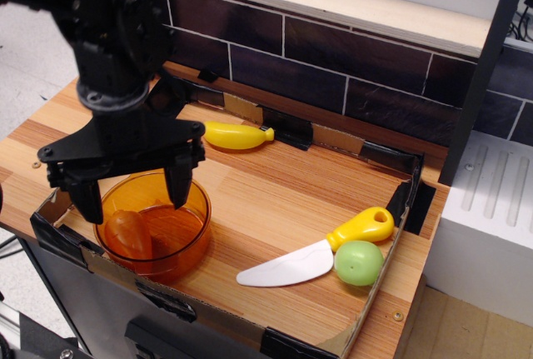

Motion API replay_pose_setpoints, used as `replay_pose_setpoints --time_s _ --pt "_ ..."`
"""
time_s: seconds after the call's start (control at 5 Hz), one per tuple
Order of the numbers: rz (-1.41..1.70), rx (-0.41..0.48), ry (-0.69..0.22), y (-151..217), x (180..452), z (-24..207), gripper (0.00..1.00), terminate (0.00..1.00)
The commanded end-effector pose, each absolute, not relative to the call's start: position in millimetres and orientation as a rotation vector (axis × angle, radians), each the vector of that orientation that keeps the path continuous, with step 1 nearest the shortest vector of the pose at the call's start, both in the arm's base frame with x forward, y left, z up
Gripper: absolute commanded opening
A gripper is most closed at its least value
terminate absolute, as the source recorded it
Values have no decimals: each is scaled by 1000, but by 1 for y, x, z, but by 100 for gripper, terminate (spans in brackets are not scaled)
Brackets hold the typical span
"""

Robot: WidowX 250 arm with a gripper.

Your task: Take carrot out of pot

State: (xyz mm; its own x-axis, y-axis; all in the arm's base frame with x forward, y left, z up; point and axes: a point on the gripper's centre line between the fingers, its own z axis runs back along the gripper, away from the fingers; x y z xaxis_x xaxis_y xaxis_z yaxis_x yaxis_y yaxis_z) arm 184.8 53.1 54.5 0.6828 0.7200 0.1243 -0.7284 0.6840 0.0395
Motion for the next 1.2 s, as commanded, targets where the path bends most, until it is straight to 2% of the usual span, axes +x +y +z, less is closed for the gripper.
replay_pose_setpoints --time_s 0.0,1.0 --pt "822 74 -147 53 187 48 100 0" --pt "872 123 -156 46 190 17 100 0"
